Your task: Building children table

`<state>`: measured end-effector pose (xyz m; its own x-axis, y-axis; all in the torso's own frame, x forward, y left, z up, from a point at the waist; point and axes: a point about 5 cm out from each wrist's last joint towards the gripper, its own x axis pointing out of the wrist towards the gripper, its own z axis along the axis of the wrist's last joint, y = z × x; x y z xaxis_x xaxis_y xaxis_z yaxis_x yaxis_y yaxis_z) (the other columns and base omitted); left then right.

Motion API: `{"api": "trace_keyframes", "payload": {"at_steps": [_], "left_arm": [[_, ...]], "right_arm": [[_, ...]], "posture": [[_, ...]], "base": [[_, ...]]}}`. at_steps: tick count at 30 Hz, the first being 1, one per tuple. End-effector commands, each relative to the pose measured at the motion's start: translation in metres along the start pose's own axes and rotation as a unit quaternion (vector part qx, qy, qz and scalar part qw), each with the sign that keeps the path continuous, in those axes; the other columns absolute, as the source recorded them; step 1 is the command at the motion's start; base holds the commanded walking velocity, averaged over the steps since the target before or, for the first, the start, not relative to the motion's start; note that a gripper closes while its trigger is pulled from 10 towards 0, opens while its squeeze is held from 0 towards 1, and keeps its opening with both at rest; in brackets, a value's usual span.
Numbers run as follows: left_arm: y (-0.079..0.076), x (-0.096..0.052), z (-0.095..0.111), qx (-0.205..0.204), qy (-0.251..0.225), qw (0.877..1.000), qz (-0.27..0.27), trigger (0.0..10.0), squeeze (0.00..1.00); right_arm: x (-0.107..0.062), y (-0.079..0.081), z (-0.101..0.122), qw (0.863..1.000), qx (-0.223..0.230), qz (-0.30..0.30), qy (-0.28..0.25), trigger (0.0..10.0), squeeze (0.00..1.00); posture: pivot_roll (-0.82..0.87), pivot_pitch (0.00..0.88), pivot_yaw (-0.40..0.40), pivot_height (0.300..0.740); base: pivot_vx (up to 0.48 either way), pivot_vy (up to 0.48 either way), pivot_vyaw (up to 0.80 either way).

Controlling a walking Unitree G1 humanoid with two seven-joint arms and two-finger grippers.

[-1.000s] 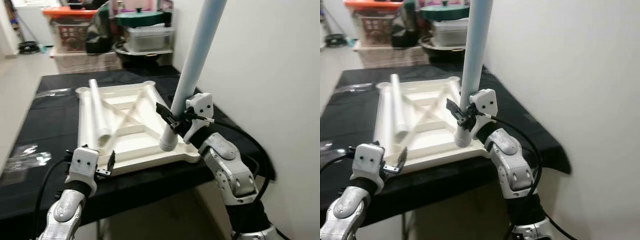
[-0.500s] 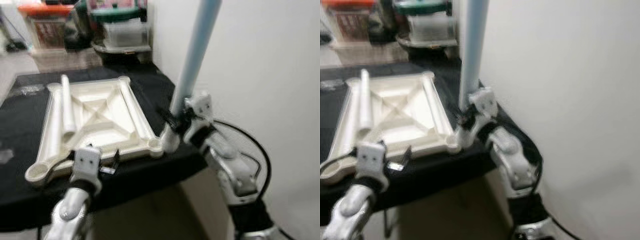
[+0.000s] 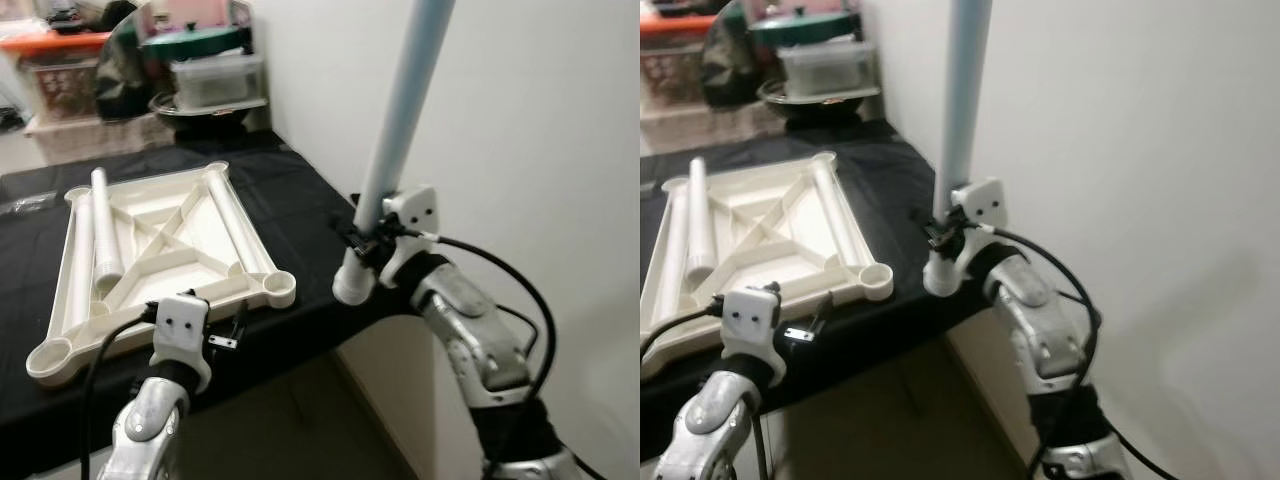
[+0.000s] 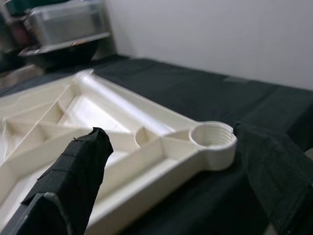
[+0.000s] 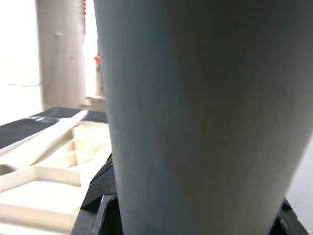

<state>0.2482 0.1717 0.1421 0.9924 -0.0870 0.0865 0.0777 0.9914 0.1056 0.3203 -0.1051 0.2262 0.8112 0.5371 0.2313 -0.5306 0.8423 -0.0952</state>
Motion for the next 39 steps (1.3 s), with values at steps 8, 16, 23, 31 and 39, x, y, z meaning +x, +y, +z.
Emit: {"api": "trace_keyframes", "payload": {"at_steps": [8,16,23,31,39], "left_arm": [[0.0077,-0.0001,-0.0017,0.015,0.004,1.0,0.015,10.0,0.0],[0.0097,0.0015,-0.0015,0.008,0.006,1.0,0.017,10.0,0.0],[0.008,0.0018,-0.0004,0.009,0.0,1.0,0.014,10.0,0.0],[0.0072,0.0025,0.0001,0.01,-0.002,1.0,0.011,10.0,0.0],[0.0077,0.0023,0.0007,0.015,-0.003,1.0,0.018,10.0,0.0]], "right_arm": [[0.0026,0.0098,0.0008,1.0,-0.001,0.018,-0.008,10.0,0.0],[0.0032,0.0103,0.0004,1.0,-0.001,0.019,-0.008,10.0,0.0],[0.003,0.0114,0.0,1.0,-0.004,0.021,-0.009,10.0,0.0],[0.003,0.0122,0.0,1.0,-0.005,0.025,-0.009,10.0,0.0],[0.0036,0.0127,-0.0003,1.0,-0.006,0.025,-0.008,10.0,0.0]], "posture": [[0.0,0.0,-0.029,0.74],[0.0,0.0,-0.028,0.74],[0.0,0.0,-0.027,0.74],[0.0,0.0,-0.027,0.74],[0.0,0.0,-0.03,0.74]], "base": [[0.0,0.0,0.0],[0.0,0.0,0.0],[0.0,0.403,0.0],[0.0,0.398,0.0],[0.0,0.172,0.0]]}}
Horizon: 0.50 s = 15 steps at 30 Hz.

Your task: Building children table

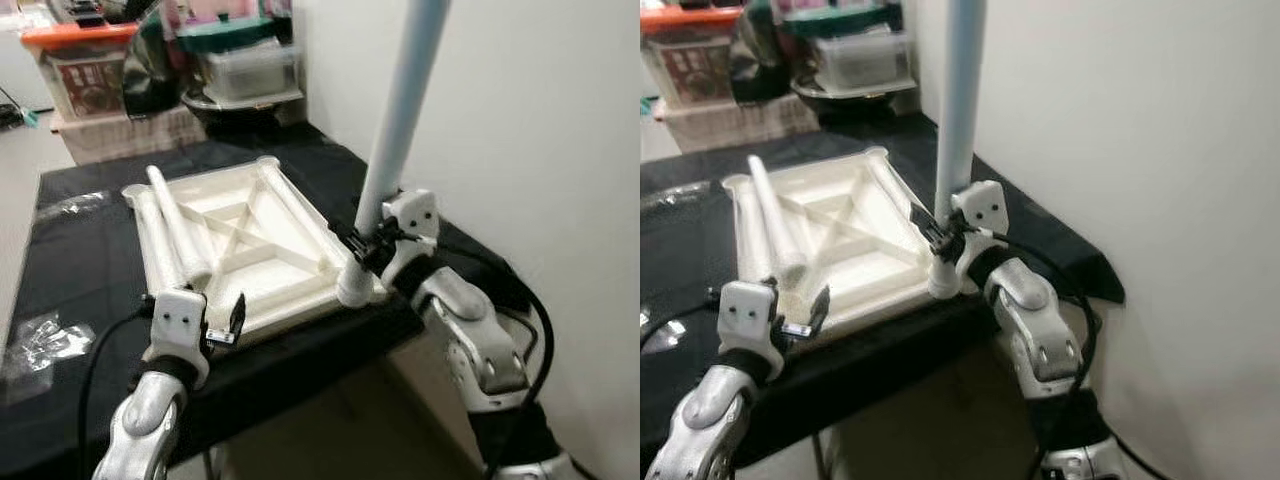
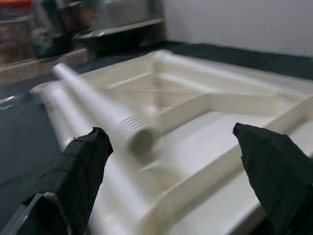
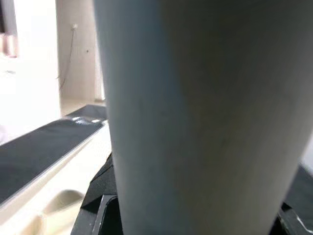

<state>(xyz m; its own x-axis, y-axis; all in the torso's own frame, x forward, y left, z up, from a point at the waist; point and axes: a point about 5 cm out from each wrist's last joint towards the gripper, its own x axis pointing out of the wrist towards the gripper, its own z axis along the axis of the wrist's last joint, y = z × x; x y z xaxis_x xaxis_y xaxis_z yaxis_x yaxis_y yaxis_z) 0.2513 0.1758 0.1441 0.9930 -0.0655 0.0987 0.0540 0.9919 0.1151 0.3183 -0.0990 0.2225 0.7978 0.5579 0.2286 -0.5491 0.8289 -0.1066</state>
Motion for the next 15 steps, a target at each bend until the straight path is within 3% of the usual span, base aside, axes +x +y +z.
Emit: {"api": "trace_keyframes", "payload": {"at_steps": [1,12,15], "left_arm": [[0.0032,-0.0005,-0.0003,0.01,0.0,1.0,0.006,10.0,0.0],[-0.0003,-0.0003,0.0003,0.02,-0.005,1.0,-0.006,10.0,0.0],[-0.0014,-0.0002,-0.0001,0.023,-0.003,1.0,-0.01,10.0,0.0]], "right_arm": [[0.0029,0.006,0.003,1.0,-0.003,0.013,-0.009,10.0,0.0],[0.0032,0.0071,0.003,1.0,-0.003,0.011,-0.011,10.0,0.0],[0.0032,0.0071,0.0029,1.0,-0.002,0.01,-0.011,10.0,0.0]], "posture": [[0.0,0.0,-0.03,0.74],[0.0,0.0,-0.027,0.74],[0.0,0.0,-0.027,0.74]], "base": [[0.0,0.0,0.0],[0.0,0.0,0.0],[0.0,-0.407,0.0]]}}
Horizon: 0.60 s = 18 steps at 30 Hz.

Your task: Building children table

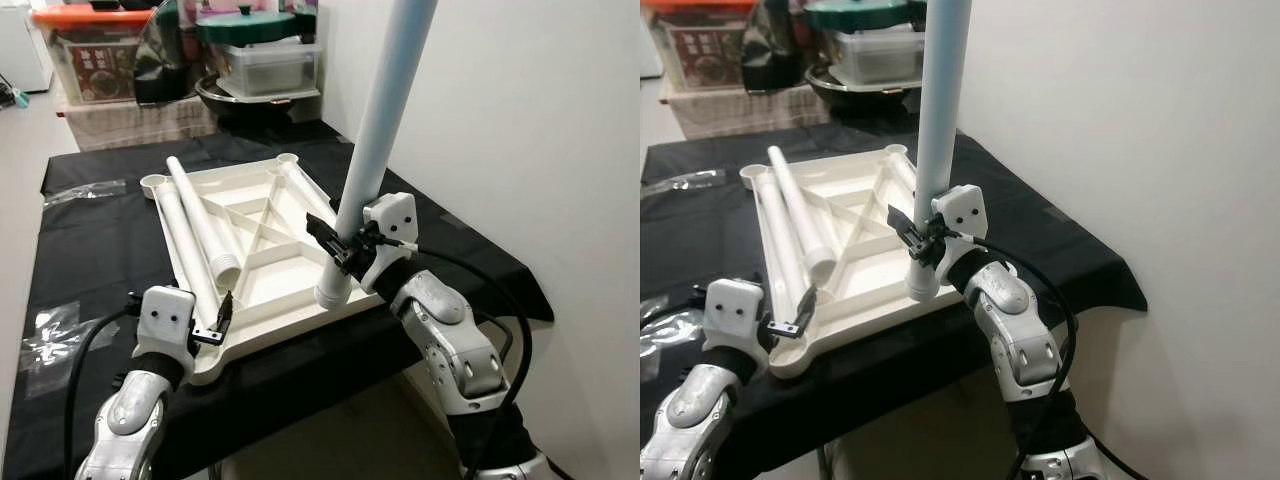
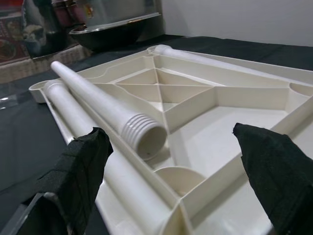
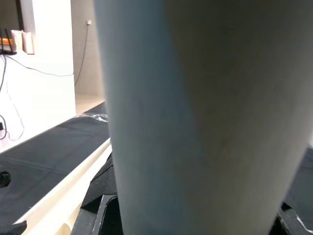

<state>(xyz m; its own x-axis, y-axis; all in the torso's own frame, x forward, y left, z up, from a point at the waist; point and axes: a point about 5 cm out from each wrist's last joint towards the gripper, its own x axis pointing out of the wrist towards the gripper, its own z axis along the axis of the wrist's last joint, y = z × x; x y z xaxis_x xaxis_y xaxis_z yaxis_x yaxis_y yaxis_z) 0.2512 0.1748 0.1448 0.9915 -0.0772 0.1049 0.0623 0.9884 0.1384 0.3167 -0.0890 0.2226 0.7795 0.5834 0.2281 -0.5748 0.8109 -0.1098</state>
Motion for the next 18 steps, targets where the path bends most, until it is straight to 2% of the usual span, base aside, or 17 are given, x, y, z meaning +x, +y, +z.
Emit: {"api": "trace_keyframes", "payload": {"at_steps": [1,8,12,18], "left_arm": [[-0.0009,-0.0001,-0.0013,0.014,0.002,1.0,-0.006,10.0,0.0],[-0.0006,-0.0003,-0.0015,0.014,0.001,1.0,-0.004,10.0,0.0],[0.0014,-0.0009,-0.0003,-0.002,-0.004,1.0,0.005,10.0,0.0],[0.002,-0.0009,-0.0002,0.0,-0.004,1.0,0.006,10.0,0.0]], "right_arm": [[-0.0011,-0.0021,0.0028,1.0,-0.003,-0.007,-0.01,10.0,0.0],[-0.001,-0.002,0.0028,1.0,0.0,-0.006,-0.01,10.0,0.0],[-0.001,-0.0018,0.0031,1.0,-0.001,-0.006,-0.01,10.0,0.0],[-0.0015,-0.0019,0.003,1.0,-0.002,-0.006,-0.009,10.0,0.0]], "posture": [[0.0,0.0,-0.027,0.74],[0.0,0.0,-0.028,0.74],[0.0,0.0,-0.028,0.74],[0.0,0.0,-0.026,0.74]], "base": [[0.0,-0.48,0.0],[0.0,-0.48,0.0],[0.0,0.0,0.0],[0.0,0.0,0.0]]}}
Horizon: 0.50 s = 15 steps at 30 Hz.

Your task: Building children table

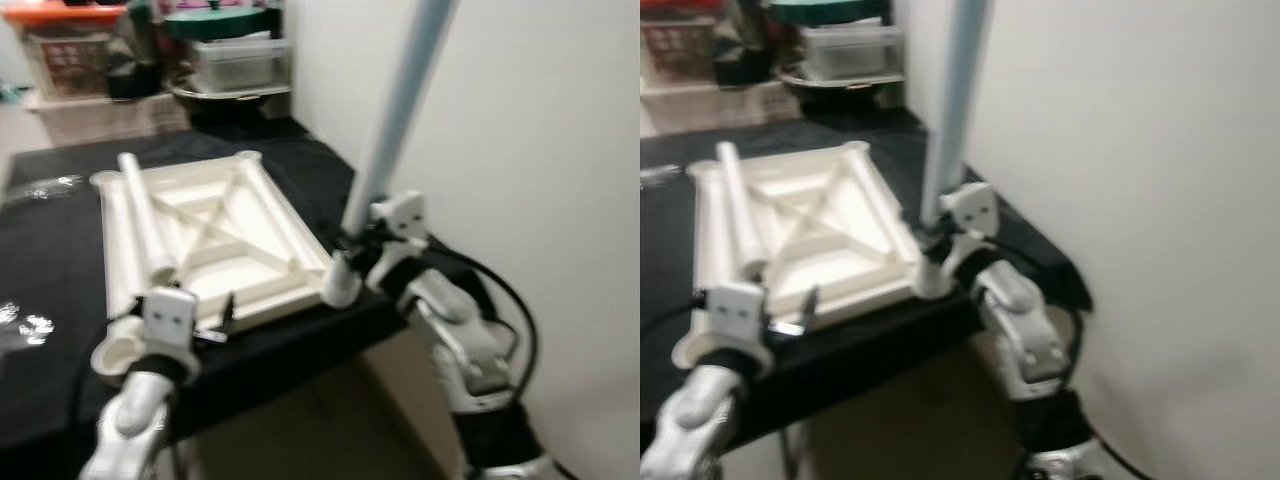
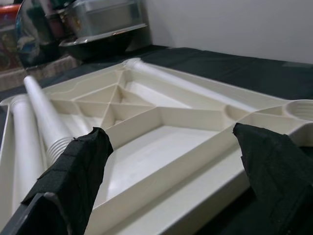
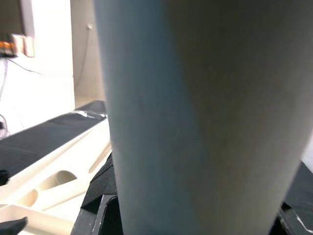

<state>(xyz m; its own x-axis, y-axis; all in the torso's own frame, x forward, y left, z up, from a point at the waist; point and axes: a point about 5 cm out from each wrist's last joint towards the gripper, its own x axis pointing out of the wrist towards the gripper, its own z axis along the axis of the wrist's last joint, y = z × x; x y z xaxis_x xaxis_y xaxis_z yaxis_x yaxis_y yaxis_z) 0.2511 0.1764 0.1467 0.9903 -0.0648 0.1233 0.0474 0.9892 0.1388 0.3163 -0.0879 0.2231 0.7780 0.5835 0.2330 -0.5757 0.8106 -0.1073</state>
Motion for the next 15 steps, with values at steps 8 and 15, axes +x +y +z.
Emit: {"api": "trace_keyframes", "payload": {"at_steps": [8,15], "left_arm": [[0.0024,-0.0006,-0.0014,-0.009,0.002,1.0,0.004,10.0,0.0],[0.0014,-0.0003,-0.0001,-0.015,-0.001,1.0,0.002,10.0,0.0]], "right_arm": [[-0.0021,-0.0032,0.0024,1.0,-0.004,-0.007,-0.006,10.0,0.0],[-0.0019,-0.0029,0.0022,1.0,-0.005,-0.007,-0.006,10.0,0.0]], "posture": [[0.0,0.0,-0.027,0.74],[0.0,0.0,-0.026,0.74]], "base": [[0.0,0.0,0.0],[0.08,0.0,0.0]]}}
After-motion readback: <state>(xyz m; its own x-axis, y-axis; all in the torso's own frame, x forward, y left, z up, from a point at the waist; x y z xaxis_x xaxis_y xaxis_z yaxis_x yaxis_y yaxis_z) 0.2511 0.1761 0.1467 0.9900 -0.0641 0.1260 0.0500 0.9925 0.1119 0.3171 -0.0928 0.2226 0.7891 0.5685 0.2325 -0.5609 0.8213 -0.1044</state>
